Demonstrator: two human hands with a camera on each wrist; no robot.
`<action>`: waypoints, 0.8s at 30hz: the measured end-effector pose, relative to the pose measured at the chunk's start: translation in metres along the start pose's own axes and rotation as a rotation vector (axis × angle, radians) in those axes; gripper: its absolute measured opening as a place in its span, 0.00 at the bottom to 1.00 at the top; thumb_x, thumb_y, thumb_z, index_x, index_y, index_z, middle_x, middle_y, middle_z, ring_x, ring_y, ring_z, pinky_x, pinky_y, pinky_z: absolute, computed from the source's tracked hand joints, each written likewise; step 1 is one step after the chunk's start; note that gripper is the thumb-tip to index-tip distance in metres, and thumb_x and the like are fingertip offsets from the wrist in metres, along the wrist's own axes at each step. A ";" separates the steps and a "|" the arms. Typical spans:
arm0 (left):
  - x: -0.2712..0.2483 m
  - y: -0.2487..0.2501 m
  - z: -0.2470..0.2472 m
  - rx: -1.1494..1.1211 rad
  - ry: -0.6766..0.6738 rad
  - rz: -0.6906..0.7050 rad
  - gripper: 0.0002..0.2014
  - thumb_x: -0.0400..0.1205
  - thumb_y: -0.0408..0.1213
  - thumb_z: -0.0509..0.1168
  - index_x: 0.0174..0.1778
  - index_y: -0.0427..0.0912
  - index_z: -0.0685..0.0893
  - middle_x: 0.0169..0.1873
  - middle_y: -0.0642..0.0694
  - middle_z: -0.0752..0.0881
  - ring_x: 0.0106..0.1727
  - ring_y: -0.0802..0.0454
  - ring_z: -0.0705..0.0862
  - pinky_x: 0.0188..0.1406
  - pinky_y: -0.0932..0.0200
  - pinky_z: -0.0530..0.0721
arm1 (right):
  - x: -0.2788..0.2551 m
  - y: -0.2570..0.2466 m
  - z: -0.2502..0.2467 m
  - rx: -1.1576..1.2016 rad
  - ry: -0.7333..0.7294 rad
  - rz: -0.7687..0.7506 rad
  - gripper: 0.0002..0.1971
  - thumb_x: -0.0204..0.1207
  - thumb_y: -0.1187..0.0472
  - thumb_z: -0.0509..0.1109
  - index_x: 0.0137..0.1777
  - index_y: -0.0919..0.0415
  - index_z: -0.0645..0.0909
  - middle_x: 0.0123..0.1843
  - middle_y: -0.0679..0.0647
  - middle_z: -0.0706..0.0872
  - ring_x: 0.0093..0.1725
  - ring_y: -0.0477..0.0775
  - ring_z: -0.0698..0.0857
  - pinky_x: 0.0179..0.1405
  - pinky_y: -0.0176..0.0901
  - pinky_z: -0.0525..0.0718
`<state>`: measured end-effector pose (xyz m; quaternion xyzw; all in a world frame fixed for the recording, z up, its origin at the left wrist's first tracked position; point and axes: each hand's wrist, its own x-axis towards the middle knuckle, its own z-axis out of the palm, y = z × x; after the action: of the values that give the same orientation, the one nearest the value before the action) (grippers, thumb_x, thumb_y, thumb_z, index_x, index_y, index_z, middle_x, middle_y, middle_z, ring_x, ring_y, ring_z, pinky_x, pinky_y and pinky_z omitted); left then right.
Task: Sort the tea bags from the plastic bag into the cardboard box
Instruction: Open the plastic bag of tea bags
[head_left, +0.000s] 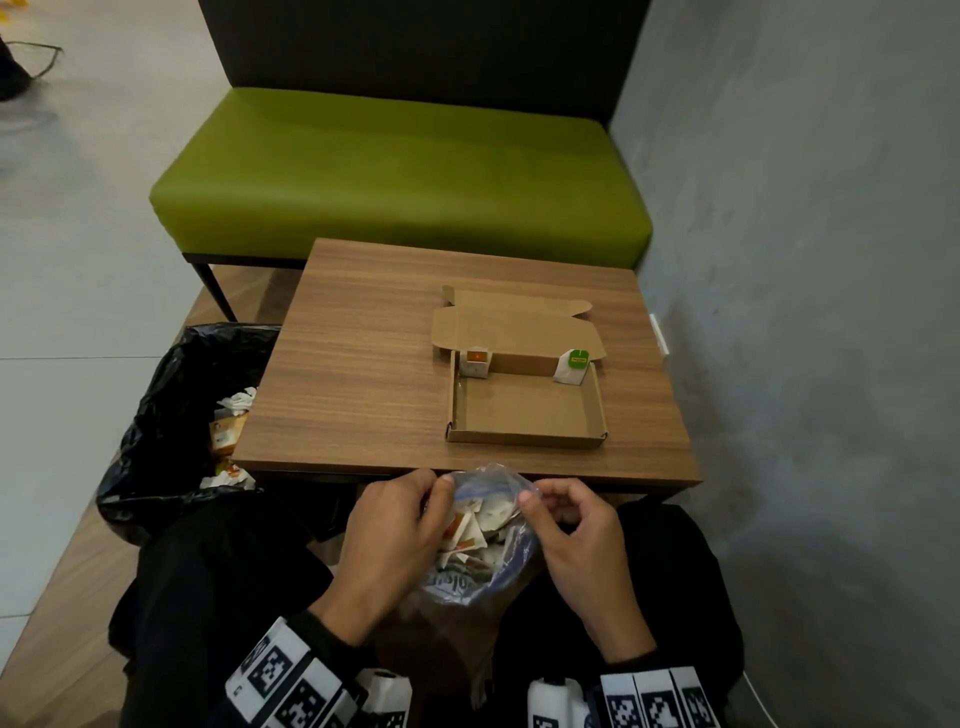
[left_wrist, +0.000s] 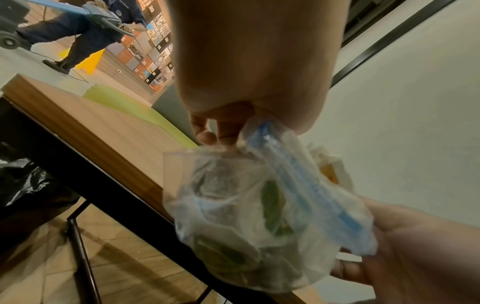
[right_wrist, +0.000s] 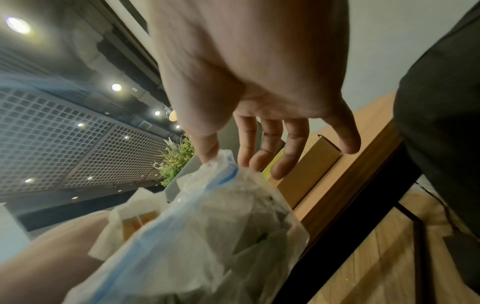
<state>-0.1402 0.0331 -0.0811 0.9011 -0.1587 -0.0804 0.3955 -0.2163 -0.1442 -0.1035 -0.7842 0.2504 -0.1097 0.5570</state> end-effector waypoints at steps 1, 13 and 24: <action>-0.001 0.000 0.000 -0.033 0.007 -0.001 0.19 0.87 0.48 0.59 0.29 0.48 0.78 0.21 0.50 0.82 0.27 0.54 0.81 0.25 0.58 0.75 | 0.000 -0.002 0.000 -0.014 -0.002 -0.014 0.06 0.76 0.51 0.76 0.49 0.51 0.87 0.43 0.47 0.90 0.46 0.41 0.88 0.47 0.44 0.89; 0.001 -0.009 -0.002 -0.168 0.077 -0.052 0.20 0.86 0.50 0.61 0.27 0.49 0.81 0.21 0.48 0.82 0.24 0.53 0.81 0.27 0.45 0.81 | 0.021 -0.003 -0.001 -0.132 -0.073 -0.007 0.14 0.86 0.59 0.65 0.40 0.59 0.86 0.45 0.54 0.85 0.45 0.50 0.85 0.45 0.43 0.82; -0.004 -0.013 -0.017 -0.364 -0.154 -0.005 0.20 0.82 0.51 0.65 0.69 0.68 0.70 0.50 0.69 0.87 0.55 0.75 0.84 0.46 0.69 0.86 | 0.022 0.003 0.005 -0.036 0.070 0.140 0.18 0.86 0.51 0.63 0.39 0.59 0.86 0.36 0.57 0.91 0.39 0.57 0.90 0.45 0.64 0.89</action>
<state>-0.1361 0.0544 -0.0790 0.8064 -0.1693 -0.1775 0.5381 -0.1959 -0.1528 -0.1102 -0.7703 0.3259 -0.0932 0.5401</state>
